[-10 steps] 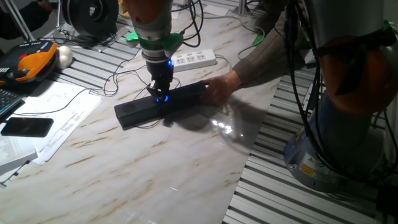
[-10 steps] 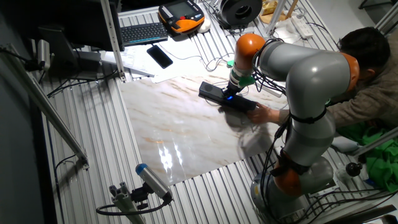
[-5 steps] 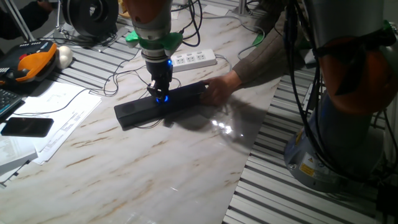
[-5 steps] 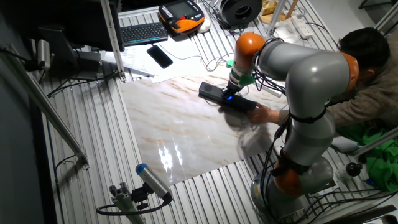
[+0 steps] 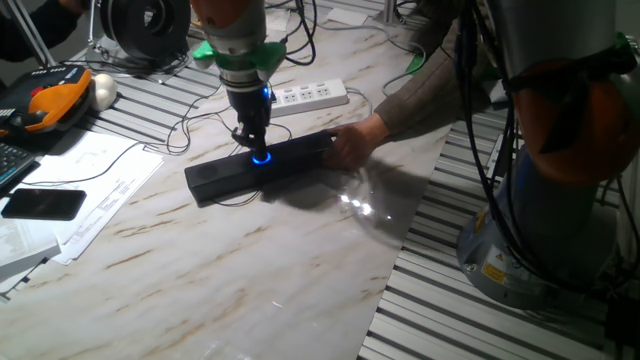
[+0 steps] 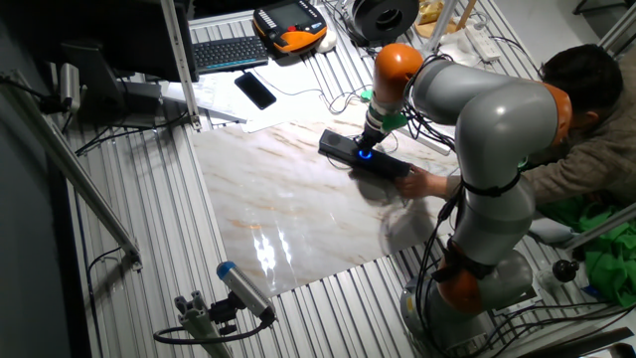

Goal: Turn the knob to decrease the volume of the speaker

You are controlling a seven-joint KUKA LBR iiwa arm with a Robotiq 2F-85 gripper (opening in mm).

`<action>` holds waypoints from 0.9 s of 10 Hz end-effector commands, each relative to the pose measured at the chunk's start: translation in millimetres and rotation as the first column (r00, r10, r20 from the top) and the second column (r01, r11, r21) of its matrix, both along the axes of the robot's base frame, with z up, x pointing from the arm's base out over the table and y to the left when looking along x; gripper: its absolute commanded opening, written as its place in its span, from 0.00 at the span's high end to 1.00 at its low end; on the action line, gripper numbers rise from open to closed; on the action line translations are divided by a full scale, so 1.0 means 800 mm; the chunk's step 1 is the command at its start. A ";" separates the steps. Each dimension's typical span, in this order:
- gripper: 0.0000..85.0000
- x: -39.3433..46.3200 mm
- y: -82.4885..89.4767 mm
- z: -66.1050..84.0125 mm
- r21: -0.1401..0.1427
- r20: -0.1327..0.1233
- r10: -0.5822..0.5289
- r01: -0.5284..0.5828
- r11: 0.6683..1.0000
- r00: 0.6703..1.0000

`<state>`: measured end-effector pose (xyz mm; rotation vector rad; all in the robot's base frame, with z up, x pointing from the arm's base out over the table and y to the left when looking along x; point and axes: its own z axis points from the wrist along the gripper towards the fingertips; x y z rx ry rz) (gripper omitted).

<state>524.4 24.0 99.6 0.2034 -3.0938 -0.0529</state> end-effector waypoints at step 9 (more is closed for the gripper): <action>1.00 0.019 0.029 0.098 -0.060 -0.021 -0.022 0.020 0.998 1.000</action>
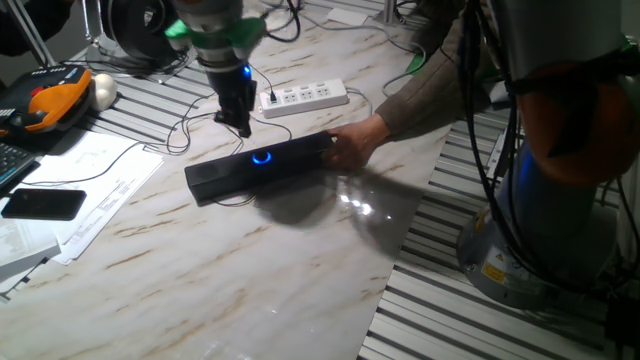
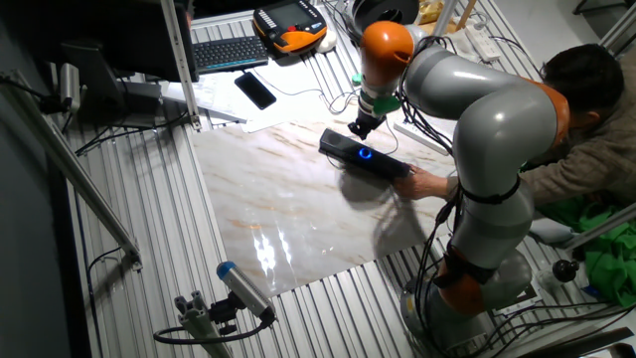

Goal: Turn the knob to decrease the volume of the speaker

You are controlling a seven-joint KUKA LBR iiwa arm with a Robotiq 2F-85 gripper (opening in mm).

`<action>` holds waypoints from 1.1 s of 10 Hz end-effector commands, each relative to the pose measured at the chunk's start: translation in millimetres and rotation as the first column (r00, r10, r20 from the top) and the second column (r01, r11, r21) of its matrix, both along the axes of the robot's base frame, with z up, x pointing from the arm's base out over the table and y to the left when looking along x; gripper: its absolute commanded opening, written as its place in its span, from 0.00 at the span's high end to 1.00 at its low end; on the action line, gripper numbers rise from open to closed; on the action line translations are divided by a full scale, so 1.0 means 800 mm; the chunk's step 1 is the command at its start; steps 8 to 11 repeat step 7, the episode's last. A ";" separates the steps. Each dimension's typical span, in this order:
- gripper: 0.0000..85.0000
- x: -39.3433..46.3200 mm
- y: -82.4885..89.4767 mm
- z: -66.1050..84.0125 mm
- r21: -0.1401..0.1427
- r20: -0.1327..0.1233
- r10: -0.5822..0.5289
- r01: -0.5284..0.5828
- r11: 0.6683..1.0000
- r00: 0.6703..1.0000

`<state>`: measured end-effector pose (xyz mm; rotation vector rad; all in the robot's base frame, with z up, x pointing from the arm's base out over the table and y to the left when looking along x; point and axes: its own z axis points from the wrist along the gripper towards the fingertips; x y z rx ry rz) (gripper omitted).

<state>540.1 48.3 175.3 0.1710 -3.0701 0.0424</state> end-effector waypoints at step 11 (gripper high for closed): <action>1.00 -0.003 0.022 0.042 -0.016 -0.004 0.006 -0.006 1.000 1.000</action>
